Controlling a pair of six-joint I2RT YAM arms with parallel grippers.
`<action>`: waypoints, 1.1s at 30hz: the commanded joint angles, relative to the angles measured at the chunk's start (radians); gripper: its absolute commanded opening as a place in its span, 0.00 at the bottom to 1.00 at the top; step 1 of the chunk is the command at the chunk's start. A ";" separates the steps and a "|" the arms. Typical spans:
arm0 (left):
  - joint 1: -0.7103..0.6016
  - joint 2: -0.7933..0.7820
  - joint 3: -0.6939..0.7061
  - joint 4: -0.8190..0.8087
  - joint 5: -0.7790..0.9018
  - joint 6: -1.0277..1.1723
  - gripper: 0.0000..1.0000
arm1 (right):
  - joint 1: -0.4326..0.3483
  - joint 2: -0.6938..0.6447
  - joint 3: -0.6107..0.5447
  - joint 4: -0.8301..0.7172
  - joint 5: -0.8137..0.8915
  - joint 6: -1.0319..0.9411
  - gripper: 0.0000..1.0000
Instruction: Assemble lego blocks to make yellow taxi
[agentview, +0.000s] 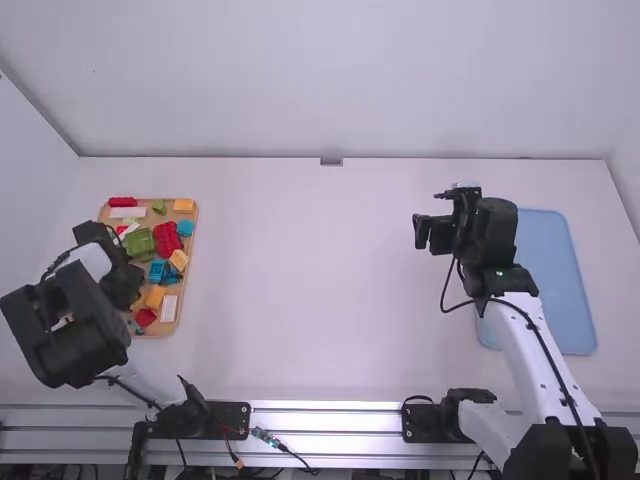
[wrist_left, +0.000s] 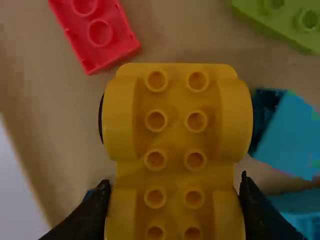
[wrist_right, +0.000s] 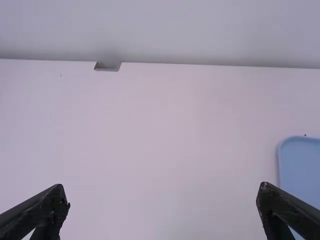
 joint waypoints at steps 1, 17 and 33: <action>-0.010 -0.073 0.069 -0.040 0.000 -0.092 0.02 | 0.003 0.010 0.032 0.003 -0.007 0.006 0.99; -0.541 -0.338 0.072 0.040 0.285 0.598 0.01 | 0.003 0.010 0.032 0.002 -0.007 0.006 0.99; -1.184 -0.104 0.071 0.061 0.291 1.364 0.01 | -0.029 -0.003 0.032 -0.043 -0.033 0.006 0.99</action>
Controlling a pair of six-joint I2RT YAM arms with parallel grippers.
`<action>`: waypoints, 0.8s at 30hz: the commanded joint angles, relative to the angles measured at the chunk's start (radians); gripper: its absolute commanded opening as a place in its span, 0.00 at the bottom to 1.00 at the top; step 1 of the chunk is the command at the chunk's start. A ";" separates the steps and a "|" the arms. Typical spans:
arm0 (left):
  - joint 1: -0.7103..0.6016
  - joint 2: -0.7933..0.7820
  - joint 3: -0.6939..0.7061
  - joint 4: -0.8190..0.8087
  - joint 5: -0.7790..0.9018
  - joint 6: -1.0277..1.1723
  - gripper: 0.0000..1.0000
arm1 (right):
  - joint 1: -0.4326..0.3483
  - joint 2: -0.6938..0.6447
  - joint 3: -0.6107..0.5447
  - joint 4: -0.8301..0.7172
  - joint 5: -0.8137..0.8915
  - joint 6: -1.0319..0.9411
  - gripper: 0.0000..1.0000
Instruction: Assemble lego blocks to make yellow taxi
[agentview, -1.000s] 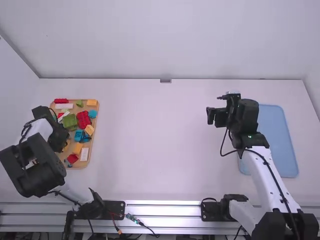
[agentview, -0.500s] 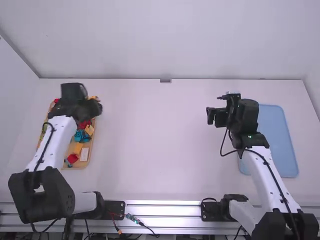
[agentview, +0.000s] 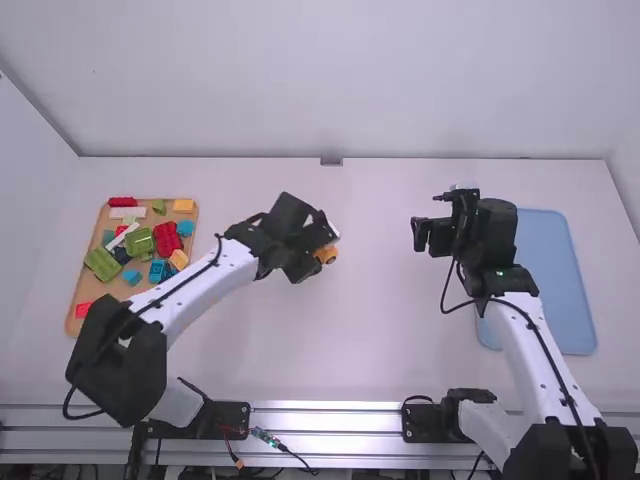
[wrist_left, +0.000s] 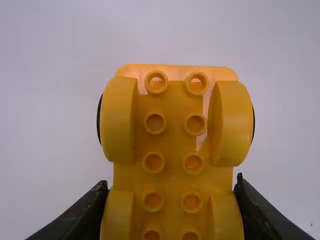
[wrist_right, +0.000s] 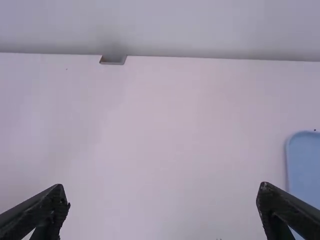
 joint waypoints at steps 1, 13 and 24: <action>-0.031 0.067 -0.010 0.001 0.016 0.188 0.01 | -0.020 -0.010 0.031 -0.018 -0.006 0.007 0.99; -0.059 0.268 -0.033 0.074 0.108 0.404 0.02 | -0.045 -0.129 0.031 -0.100 -0.005 0.003 0.99; -0.059 0.268 -0.188 0.304 0.100 0.391 0.12 | -0.029 -0.138 0.031 -0.100 -0.006 0.003 0.99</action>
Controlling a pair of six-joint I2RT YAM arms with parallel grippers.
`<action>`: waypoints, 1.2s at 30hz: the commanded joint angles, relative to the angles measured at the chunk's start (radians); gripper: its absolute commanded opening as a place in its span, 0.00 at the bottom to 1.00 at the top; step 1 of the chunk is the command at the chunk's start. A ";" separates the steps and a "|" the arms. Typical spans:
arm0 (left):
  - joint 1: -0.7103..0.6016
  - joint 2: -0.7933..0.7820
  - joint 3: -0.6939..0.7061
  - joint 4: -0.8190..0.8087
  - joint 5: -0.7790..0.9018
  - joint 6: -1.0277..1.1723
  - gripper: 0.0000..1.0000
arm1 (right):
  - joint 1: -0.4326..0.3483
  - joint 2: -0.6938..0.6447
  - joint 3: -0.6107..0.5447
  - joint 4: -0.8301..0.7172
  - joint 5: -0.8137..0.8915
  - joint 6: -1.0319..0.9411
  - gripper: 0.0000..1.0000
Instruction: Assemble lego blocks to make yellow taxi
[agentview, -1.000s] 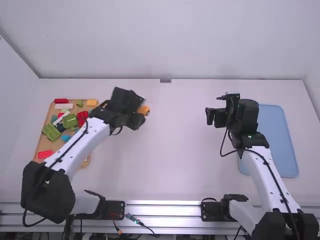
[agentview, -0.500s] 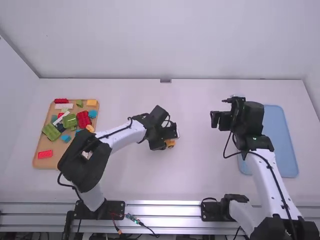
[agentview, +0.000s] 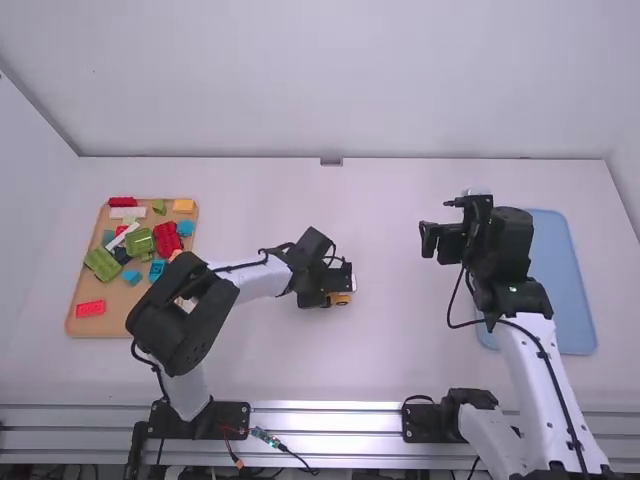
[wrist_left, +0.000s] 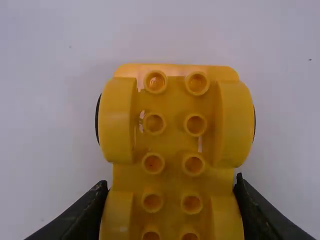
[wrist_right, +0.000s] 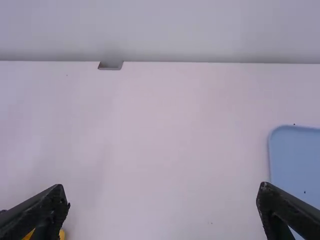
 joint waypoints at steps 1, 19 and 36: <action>-0.002 0.011 -0.034 -0.011 -0.011 0.017 0.30 | -0.006 -0.009 0.030 -0.001 -0.005 0.003 0.99; 0.161 -0.209 0.209 -0.304 -0.131 -0.123 0.99 | -0.005 -0.009 0.030 0.007 -0.005 0.004 0.99; 0.770 -0.194 0.364 -0.146 -0.024 -0.954 0.99 | 0.022 -0.009 0.030 0.047 -0.005 0.007 0.99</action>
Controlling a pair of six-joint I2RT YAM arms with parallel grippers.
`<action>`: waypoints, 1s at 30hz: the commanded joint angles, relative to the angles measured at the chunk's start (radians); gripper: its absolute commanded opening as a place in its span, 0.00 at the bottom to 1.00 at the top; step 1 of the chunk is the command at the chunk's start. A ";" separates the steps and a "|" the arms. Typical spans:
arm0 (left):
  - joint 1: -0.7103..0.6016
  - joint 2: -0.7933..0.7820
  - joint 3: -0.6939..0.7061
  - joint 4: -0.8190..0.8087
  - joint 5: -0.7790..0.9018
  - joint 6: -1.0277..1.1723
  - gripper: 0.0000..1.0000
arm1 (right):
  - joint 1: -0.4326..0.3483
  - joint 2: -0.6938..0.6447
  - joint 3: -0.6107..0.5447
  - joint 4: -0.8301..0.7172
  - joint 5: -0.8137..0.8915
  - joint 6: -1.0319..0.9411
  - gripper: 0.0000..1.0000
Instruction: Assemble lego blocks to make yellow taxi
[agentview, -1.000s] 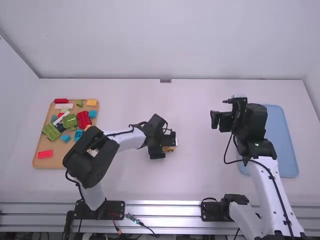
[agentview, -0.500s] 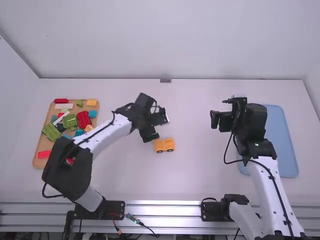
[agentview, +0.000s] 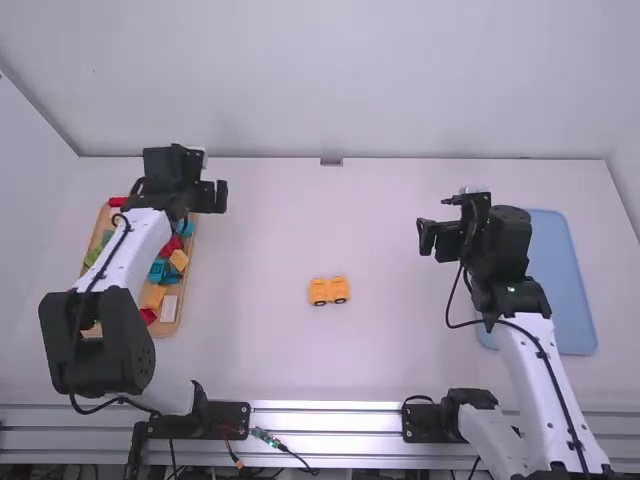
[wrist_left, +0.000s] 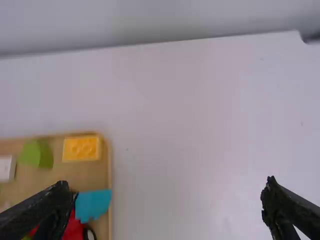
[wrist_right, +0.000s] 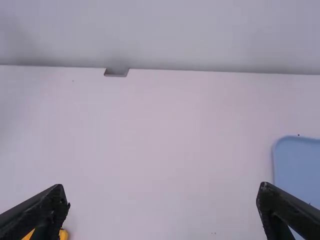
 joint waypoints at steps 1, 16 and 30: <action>0.049 0.037 0.094 -0.055 0.074 -0.219 0.99 | 0.000 -0.009 0.030 0.010 -0.003 0.005 0.99; 0.064 0.443 0.763 -0.602 -0.122 -0.400 0.99 | 0.000 -0.009 0.030 -0.002 -0.003 0.002 0.99; 0.082 0.742 1.106 -0.829 -0.148 -0.423 0.99 | 0.000 -0.009 0.030 -0.005 -0.003 0.002 0.99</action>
